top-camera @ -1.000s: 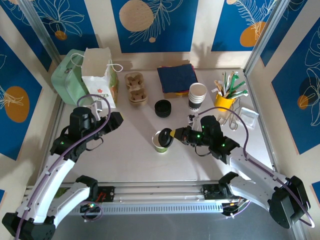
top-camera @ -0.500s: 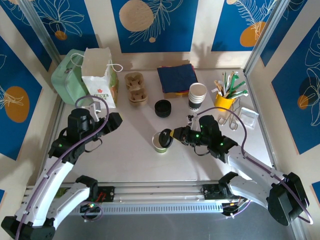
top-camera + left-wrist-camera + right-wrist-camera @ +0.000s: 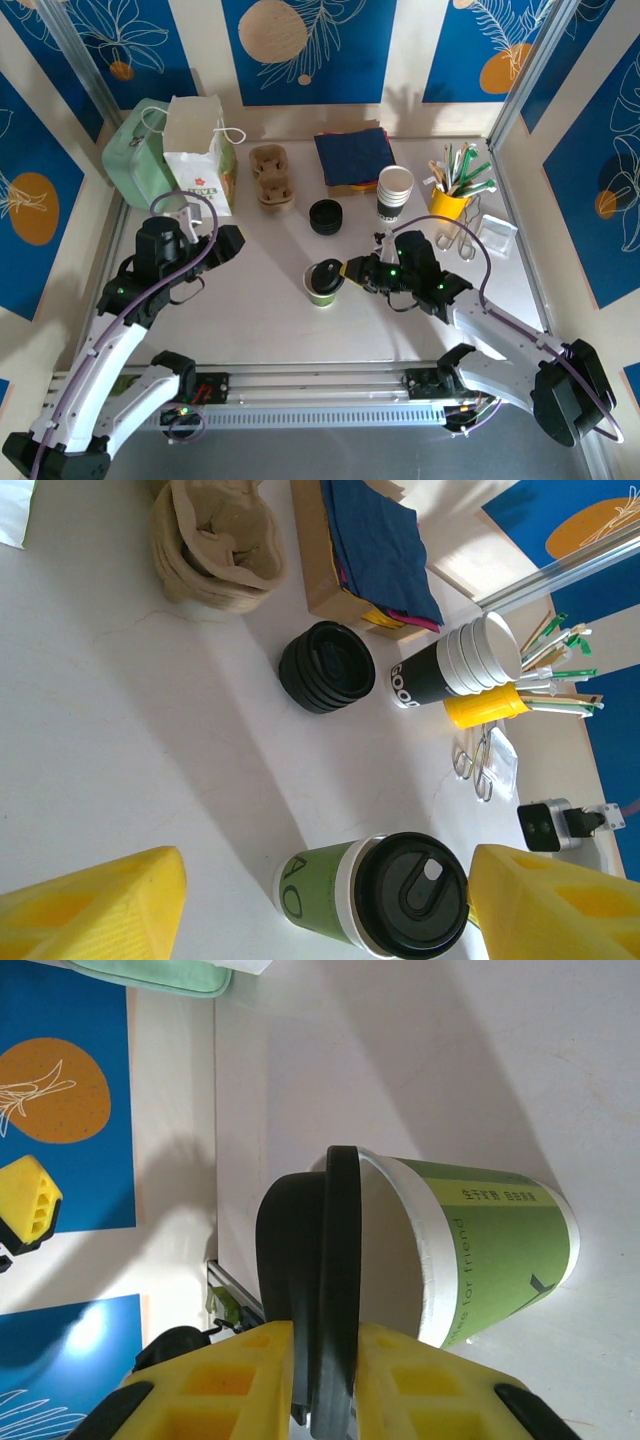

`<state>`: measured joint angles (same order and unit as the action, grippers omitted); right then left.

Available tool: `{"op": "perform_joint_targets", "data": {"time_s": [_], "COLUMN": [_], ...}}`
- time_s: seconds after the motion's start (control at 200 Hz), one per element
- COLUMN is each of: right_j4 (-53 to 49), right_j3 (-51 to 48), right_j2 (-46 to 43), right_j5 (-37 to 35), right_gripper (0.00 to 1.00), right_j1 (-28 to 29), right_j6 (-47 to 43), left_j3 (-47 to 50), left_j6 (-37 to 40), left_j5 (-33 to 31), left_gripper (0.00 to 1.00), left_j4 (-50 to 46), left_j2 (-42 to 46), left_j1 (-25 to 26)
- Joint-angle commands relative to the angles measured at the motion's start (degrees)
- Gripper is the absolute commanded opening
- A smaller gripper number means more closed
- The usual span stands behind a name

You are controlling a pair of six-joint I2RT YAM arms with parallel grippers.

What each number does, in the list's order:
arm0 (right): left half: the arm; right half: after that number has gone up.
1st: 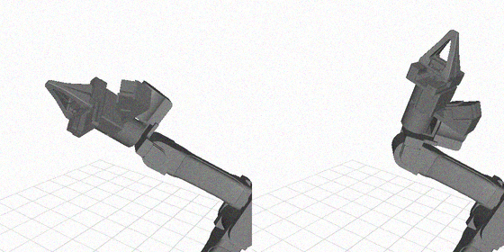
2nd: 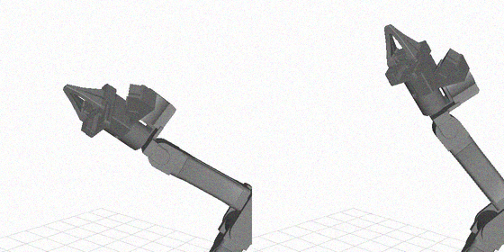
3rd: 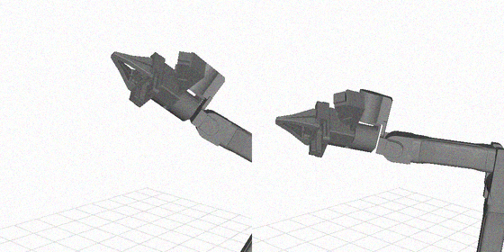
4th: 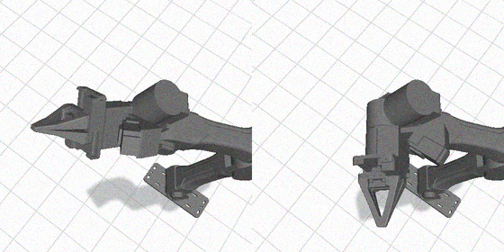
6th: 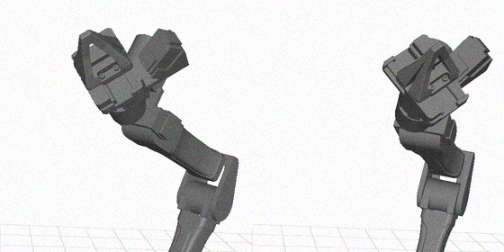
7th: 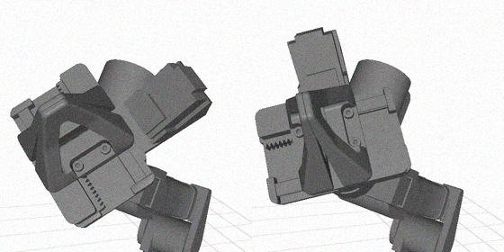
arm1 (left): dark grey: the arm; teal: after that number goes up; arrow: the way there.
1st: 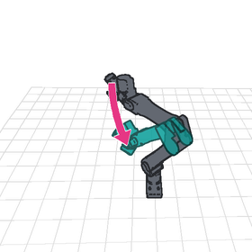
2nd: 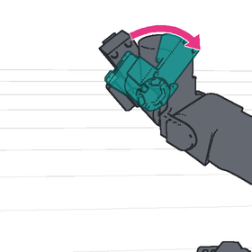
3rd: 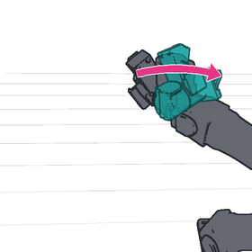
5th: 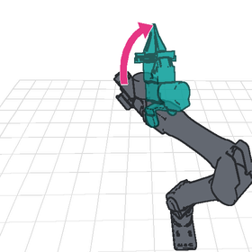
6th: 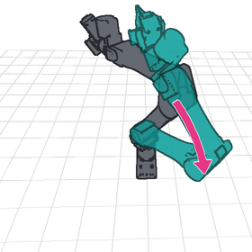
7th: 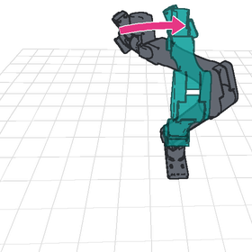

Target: Pack the takeout coffee

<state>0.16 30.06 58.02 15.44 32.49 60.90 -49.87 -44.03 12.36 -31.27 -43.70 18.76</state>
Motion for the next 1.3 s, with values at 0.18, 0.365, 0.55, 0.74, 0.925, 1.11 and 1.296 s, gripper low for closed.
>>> {"op": "perform_joint_targets", "data": {"time_s": [0.18,0.365,0.55,0.74,0.925,1.11,1.296], "right_j4": [-0.6,-0.1,0.7,0.3,-0.6,-3.0,-12.0], "right_j3": [-1.2,-1.3,-1.4,-1.2,-0.2,1.7,5.4], "right_j2": [1.9,3.1,3.9,3.9,3.8,1.9,-0.9], "right_j5": [-0.2,-0.7,-0.8,-1.1,-1.0,-1.1,-5.2], "right_gripper": [0.23,0.23,0.26,0.28,0.32,0.49,0.75], "right_j1": [0.0,0.5,1.2,1.3,1.4,1.7,2.0], "right_j6": [-1.4,-1.6,-1.7,-2.3,-2.8,-6.1,-10.0], "left_j3": [0.8,0.6,0.7,0.6,0.6,0.2,-1.7], "left_j6": [0.4,0.6,0.7,0.8,1.1,2.3,4.9], "left_j5": [-0.1,-0.2,-0.3,-0.3,-0.3,2.4,5.8], "left_gripper": [0.75,0.75,0.75,0.75,0.76,0.77,0.79], "left_j4": [-0.9,-1.3,-1.6,-1.7,-1.7,-0.2,1.0], "left_j2": [0.4,0.6,0.8,0.8,0.1,-1.7,-6.5], "left_j1": [-0.4,-0.4,-0.4,-0.4,-0.4,-0.4,2.1]}}
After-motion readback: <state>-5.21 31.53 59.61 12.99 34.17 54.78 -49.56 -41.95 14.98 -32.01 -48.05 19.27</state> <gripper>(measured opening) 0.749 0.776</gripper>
